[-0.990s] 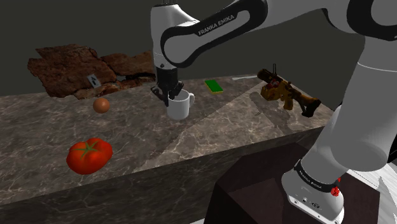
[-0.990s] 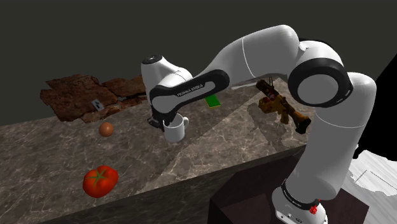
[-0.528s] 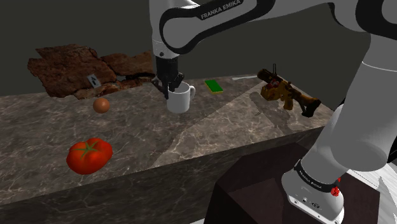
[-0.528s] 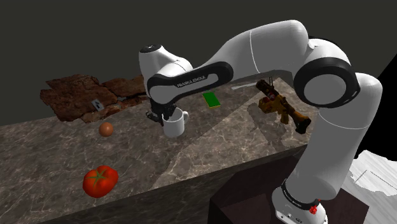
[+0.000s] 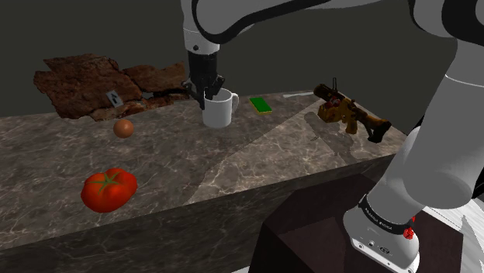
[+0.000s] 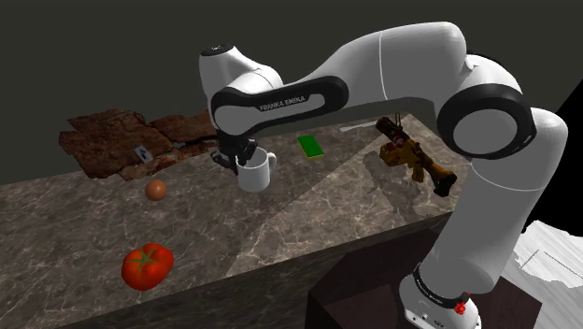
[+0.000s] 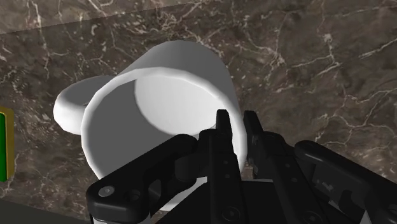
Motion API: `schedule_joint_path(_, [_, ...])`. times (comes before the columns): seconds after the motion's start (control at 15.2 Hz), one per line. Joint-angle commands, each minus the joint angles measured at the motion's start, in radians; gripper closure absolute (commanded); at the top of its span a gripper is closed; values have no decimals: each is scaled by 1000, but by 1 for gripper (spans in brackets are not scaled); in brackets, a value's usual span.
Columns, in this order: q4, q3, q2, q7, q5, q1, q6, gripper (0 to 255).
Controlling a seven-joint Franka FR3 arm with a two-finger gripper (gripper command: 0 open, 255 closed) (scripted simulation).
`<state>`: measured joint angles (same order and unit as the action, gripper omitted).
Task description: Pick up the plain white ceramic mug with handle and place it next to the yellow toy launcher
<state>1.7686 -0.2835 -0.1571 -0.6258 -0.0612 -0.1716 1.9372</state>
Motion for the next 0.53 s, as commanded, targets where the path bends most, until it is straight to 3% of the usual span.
schedule_joint_path(0.0, [-25,-1,2,0,1,-1,-27,255])
schedule_joint_path(0.46, [-109,-2,10,4,5,-2,-118,255])
